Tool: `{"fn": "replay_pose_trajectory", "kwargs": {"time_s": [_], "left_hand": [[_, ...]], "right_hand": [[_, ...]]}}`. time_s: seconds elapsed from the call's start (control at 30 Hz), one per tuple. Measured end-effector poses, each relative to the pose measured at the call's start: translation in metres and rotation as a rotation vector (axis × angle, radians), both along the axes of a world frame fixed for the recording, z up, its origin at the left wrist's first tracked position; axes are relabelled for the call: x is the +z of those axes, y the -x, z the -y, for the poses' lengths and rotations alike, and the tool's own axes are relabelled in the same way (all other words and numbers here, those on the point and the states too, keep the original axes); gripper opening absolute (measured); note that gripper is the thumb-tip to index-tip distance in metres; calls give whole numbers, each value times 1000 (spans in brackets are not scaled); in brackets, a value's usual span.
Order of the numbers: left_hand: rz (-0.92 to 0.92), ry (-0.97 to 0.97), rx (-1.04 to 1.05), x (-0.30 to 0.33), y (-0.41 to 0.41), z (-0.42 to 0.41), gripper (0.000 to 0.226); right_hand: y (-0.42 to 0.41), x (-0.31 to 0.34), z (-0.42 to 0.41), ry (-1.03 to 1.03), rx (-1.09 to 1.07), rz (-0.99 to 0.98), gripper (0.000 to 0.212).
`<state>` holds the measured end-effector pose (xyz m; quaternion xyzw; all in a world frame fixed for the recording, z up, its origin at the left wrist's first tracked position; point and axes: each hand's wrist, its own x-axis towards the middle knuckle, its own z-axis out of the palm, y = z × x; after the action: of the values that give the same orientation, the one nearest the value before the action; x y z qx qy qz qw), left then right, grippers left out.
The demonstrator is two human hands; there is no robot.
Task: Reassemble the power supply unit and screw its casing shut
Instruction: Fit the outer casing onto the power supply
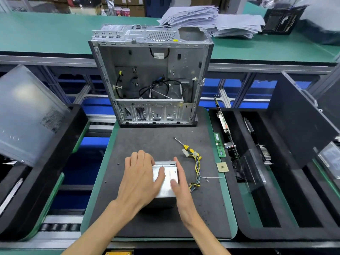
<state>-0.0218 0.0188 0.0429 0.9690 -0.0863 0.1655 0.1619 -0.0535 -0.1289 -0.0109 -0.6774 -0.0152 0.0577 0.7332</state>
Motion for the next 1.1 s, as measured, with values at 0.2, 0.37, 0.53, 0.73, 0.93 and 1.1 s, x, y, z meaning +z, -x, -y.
{"fn": "replay_pose_trajectory", "kwargs": {"time_s": [0.2, 0.37, 0.53, 0.73, 0.93, 1.1], "left_hand": [[7, -6, 22, -3, 0, -1, 24], [7, 0, 10, -6, 0, -2, 23], [21, 21, -7, -6, 0, -3, 25], [64, 38, -38, -2, 0, -1, 26], [102, 15, -130, -1, 1, 0, 23], [115, 20, -178, 1, 1, 0, 22]], "right_hand": [[1, -19, 6, 124, 98, 31, 121], [-1, -23, 4, 126, 59, 35, 120], [-1, -19, 2, 84, 51, 43, 115], [1, -13, 2, 38, 56, 18, 112], [2, 0, 3, 1, 67, -40, 97], [-10, 14, 3, -79, -39, -174, 47]]}}
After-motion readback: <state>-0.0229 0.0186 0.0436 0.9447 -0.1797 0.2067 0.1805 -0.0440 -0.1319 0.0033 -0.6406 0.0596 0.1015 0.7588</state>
